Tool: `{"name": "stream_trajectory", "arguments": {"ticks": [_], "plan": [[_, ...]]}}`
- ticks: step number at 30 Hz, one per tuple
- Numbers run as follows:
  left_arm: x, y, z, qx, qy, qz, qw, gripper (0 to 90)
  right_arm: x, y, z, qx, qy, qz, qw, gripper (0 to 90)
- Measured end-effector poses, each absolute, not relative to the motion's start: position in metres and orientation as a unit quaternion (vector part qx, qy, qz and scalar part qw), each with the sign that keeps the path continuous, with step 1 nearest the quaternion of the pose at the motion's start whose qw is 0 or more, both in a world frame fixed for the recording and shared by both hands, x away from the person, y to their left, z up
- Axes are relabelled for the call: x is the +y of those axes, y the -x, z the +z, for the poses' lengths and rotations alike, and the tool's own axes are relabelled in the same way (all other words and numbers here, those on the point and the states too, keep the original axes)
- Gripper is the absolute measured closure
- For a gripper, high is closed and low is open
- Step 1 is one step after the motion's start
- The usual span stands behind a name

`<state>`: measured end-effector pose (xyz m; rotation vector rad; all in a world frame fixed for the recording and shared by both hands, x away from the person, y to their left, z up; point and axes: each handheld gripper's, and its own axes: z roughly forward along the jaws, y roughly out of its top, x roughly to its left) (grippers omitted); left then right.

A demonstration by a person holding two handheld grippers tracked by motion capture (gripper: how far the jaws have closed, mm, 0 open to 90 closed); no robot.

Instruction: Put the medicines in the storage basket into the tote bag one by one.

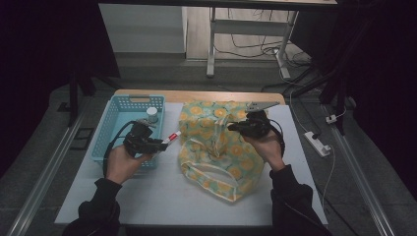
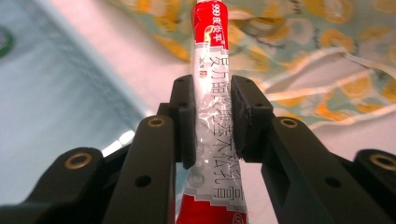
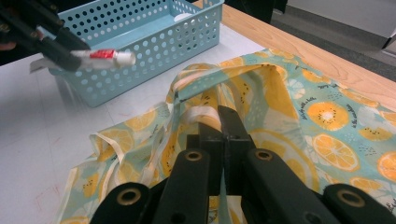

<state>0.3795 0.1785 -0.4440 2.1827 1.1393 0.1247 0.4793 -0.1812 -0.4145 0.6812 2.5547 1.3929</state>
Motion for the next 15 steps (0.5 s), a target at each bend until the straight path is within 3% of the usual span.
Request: {"name": "stream_trajectory", "arguments": {"ticks": [15], "plan": [[0.119,-0.376,-0.466,0.381,-0.869,0.001,0.318,72.1,-0.181,-0.479,-0.414,0.852,-0.227,0.466,0.076,90.0]]}}
